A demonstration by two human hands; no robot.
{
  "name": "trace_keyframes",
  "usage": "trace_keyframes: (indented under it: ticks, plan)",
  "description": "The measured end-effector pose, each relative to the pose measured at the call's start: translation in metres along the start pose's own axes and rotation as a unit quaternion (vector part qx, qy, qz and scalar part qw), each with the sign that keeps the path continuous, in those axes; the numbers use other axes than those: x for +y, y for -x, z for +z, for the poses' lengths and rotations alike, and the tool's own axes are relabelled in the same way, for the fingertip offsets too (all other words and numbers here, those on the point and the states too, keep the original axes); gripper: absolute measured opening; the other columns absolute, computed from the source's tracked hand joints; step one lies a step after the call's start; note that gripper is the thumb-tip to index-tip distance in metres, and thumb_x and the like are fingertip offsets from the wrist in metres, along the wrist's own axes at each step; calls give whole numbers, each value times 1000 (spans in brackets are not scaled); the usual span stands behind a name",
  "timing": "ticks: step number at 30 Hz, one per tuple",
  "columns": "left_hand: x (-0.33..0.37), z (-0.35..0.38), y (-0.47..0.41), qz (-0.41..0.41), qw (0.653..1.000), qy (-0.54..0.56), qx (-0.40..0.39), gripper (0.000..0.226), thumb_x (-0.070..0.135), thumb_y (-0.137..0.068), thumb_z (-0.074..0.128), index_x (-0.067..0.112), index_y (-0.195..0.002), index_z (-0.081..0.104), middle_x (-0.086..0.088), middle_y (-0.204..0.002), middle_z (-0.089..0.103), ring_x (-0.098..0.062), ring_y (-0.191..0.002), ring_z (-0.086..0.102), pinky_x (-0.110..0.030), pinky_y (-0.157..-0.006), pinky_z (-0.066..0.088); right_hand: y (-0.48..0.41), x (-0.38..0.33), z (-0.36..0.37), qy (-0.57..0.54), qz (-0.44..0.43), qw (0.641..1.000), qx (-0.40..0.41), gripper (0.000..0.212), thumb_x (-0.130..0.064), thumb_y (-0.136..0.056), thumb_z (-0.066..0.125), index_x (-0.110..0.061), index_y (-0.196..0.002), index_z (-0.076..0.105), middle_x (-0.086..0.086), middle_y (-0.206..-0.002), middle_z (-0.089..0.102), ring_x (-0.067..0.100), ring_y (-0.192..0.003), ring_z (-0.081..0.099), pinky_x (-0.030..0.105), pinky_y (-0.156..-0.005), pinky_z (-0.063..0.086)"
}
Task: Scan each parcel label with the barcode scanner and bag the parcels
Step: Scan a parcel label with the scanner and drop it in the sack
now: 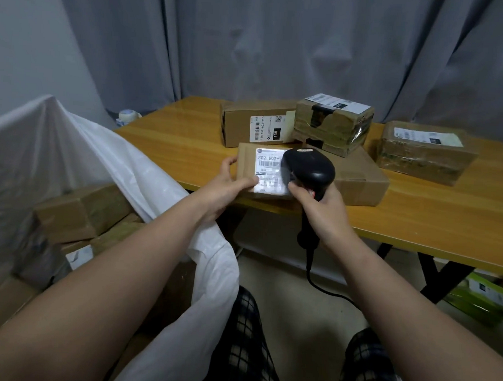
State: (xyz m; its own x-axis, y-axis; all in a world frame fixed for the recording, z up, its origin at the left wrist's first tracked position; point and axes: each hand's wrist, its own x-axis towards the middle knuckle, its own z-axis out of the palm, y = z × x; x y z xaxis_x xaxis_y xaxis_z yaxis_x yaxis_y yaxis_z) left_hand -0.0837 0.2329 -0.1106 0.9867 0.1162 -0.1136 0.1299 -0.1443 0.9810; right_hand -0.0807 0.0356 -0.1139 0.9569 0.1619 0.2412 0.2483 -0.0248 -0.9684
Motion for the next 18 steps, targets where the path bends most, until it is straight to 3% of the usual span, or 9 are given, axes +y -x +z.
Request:
trace_keyframes:
  ticks: [3, 6, 9, 11, 13, 15, 18]
  plan:
    - [0, -1, 8, 51, 998, -40, 19, 98, 23, -82, 74, 38, -146, 3, -9, -127, 57, -20, -114, 58, -36, -105, 41, 4, 1, -2, -28, 1, 1000, 1, 39, -18, -89, 68, -19, -125, 55, -18, -105, 61, -13, -95, 55, -2, -72, 41]
    - [-10, -2, 12, 89, 994, -65, 19, 117, 23, -78, 78, 41, -149, -13, -8, -151, 36, -21, -132, 45, -38, -111, 37, 13, 8, -5, -41, -12, 998, 49, 36, -16, -88, 69, -14, -123, 58, -9, -103, 63, -2, -93, 60, 10, -75, 49]
    - [-19, 0, 17, 109, 991, -61, 45, 109, 26, -79, 77, 39, -151, -4, -3, -152, 33, -19, -136, 39, -36, -111, 36, 27, 19, -8, -34, -1, 999, 31, 32, -17, -87, 70, -1, -113, 60, 3, -78, 59, 13, -66, 58, 27, -56, 50]
    - [-19, 2, 16, 110, 991, -56, 56, 104, 26, -80, 76, 38, -151, 1, -2, -151, 34, -16, -133, 38, -28, -106, 36, 36, 26, -6, -1, -5, 1000, 21, 33, -29, -80, 75, 1, -87, 62, 6, -62, 51, 17, -58, 53, 33, -56, 46]
    - [-17, 1, 14, 109, 991, -51, 66, 103, 27, -80, 76, 37, -152, 3, -2, -151, 35, -15, -133, 39, -24, -102, 34, 44, 31, -3, 26, -18, 999, 31, 49, -47, -68, 72, -1, -69, 57, 15, -56, 46, 21, -58, 49, 37, -58, 46]
    - [-17, 0, 12, 108, 990, -51, 73, 104, 29, -80, 77, 38, -152, 3, -2, -151, 35, -18, -134, 39, -25, -102, 34, 51, 33, 0, 40, -26, 998, 43, 57, -51, -65, 69, 4, -72, 58, 22, -60, 52, 23, -60, 51, 39, -59, 48]
    - [-20, -1, 12, 105, 990, -58, 73, 105, 30, -79, 78, 39, -151, 2, -2, -152, 34, -19, -135, 38, -28, -106, 34, 57, 36, 1, 36, -12, 998, 58, 28, -35, -75, 75, -9, -83, 66, 6, -62, 61, 20, -67, 61, 46, -68, 55]
